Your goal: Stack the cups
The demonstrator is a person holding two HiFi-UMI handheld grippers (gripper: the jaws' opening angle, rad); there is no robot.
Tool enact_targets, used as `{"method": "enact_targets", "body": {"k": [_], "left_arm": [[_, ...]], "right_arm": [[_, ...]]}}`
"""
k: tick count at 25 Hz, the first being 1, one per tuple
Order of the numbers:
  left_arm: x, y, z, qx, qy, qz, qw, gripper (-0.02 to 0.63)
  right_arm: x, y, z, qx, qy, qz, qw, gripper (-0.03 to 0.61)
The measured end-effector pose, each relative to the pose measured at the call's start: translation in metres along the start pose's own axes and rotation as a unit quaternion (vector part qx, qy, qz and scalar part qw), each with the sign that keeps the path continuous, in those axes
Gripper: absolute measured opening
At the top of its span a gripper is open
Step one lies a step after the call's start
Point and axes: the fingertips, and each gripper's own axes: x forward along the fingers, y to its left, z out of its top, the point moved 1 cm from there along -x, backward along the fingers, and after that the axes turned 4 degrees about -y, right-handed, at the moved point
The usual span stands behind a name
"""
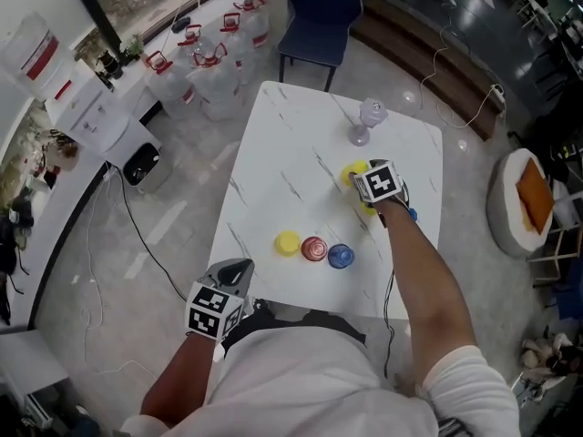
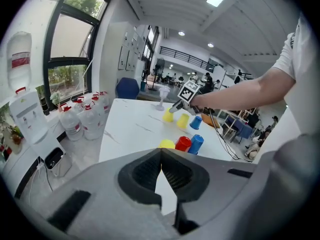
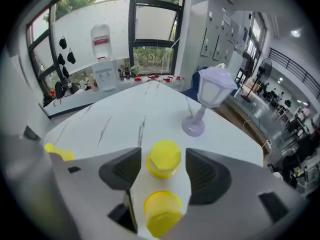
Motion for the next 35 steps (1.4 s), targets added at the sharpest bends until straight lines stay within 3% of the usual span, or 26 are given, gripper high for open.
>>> {"method": "enact_targets", "body": {"k": [5, 15, 19, 28, 32, 35], "left_arm": [[-0.002, 0.005, -0.002, -0.007, -0.002, 0.006, 1.0, 0.009], [0.017, -0.005, 0.021, 0.032, -0.015, -0.044, 0.9984, 0.009], [0.022, -0.015, 0.031, 0.061, -0.019, -0.07, 0.9955, 0.009], [0.02, -0.035, 0.028, 0.103, -0.008, -0.116, 0.9878, 0.009], [0.017, -0.04, 0.021, 0.109, -0.002, -0.126, 0.986, 0.009], [0.014, -0.042, 0.018, 0.11, -0.001, -0.129, 0.9856, 0.008]], "right_arm": [[0.004, -0.004, -0.006, -0.005, 0.015, -0.013, 1.0, 0.212], [-0.083, 0.038, 0.033, -0.006, -0.105, 0.001, 0.994, 0.21], [-0.124, 0.078, 0.018, -0.016, -0.125, 0.016, 0.992, 0.21], [-0.158, 0.177, -0.037, -0.027, -0.105, 0.062, 0.992, 0.21], [-0.161, 0.202, -0.04, -0.03, -0.096, 0.069, 0.992, 0.21], [-0.159, 0.216, -0.039, -0.063, -0.083, 0.072, 0.992, 0.21]]}}
